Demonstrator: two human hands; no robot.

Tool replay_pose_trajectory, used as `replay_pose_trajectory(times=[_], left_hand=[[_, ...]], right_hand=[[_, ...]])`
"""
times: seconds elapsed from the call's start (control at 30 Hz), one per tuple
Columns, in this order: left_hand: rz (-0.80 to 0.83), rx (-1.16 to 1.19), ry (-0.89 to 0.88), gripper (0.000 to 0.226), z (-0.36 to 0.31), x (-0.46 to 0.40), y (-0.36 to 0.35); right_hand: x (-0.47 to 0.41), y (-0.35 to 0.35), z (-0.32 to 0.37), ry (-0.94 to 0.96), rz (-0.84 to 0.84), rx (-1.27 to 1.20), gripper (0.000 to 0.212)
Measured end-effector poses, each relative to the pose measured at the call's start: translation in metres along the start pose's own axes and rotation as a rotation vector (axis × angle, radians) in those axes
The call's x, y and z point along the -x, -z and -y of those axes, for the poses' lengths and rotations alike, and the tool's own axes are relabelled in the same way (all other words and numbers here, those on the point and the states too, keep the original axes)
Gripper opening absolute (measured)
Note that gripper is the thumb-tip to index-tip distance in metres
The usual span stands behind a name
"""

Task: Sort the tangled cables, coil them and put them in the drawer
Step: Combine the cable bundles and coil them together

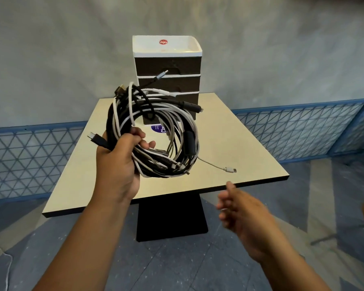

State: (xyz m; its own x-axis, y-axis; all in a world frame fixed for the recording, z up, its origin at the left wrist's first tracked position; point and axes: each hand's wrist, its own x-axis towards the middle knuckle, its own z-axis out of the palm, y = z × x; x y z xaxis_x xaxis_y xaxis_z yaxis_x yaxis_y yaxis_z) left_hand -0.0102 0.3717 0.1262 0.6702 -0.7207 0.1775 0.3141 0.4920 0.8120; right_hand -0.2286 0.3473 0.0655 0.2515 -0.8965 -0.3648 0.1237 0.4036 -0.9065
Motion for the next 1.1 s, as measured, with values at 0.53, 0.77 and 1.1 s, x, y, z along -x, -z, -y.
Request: replay_pose_trajectory(times=[0.53, 0.77, 1.1], left_hand=[[0.057, 0.090, 0.143, 0.048, 0.003, 0.025, -0.002], [-0.024, 0.194, 0.202, 0.033, 0.001, 0.023, -0.005], [-0.122, 0.210, 0.249, 0.043, 0.004, 0.017, -0.012]], right_hand=[[0.001, -0.023, 0.060, 0.351, 0.183, -0.420, 0.042], [0.018, -0.017, 0.050, 0.582, 0.215, -0.171, 0.034], [0.021, -0.017, 0.023, 1.102, 0.146, 0.399, 0.006]])
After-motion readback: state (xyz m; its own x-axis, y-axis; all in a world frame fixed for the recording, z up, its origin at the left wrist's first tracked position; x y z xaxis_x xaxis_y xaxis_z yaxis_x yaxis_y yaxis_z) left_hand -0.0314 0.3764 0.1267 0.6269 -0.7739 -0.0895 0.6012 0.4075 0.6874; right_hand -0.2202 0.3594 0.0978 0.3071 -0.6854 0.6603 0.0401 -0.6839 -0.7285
